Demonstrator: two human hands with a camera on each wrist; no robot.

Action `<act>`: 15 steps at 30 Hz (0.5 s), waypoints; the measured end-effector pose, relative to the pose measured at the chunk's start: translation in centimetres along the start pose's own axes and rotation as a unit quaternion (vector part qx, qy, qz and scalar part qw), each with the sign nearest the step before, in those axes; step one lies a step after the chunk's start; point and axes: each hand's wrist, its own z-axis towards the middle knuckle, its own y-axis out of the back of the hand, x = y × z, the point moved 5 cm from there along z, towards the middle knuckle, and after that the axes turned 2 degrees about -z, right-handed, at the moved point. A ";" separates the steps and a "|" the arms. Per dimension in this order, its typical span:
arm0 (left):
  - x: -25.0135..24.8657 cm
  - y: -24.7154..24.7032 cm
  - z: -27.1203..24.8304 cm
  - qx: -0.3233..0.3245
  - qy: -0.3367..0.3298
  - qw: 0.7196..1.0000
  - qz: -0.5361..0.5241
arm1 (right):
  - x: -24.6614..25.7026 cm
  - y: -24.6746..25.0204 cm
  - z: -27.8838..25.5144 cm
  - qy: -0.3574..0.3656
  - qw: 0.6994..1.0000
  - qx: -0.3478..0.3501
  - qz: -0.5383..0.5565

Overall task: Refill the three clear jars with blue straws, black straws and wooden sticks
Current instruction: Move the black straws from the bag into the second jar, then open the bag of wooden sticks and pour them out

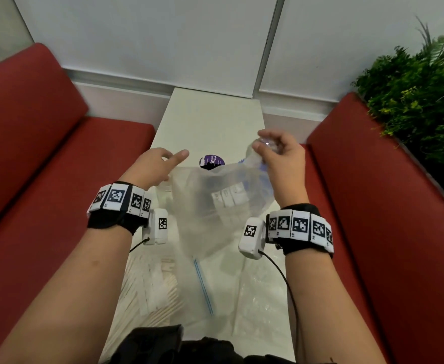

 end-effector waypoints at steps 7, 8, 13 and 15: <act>-2.1 -0.9 -0.7 0.062 -0.079 0.957 -0.272 | -2.0 2.0 -0.2 -0.070 0.980 -0.167 0.078; -2.3 -0.9 -0.7 0.053 -0.086 0.956 -0.274 | -2.0 2.0 -0.2 -0.074 0.979 -0.167 0.089; -1.8 0.6 -0.4 -0.099 -0.090 0.941 -0.312 | -2.1 2.9 -0.1 -0.057 0.978 -0.171 0.107; -1.2 1.6 -0.2 -0.156 -0.085 0.920 -0.350 | -2.8 3.9 -0.2 -0.065 0.968 -0.208 0.123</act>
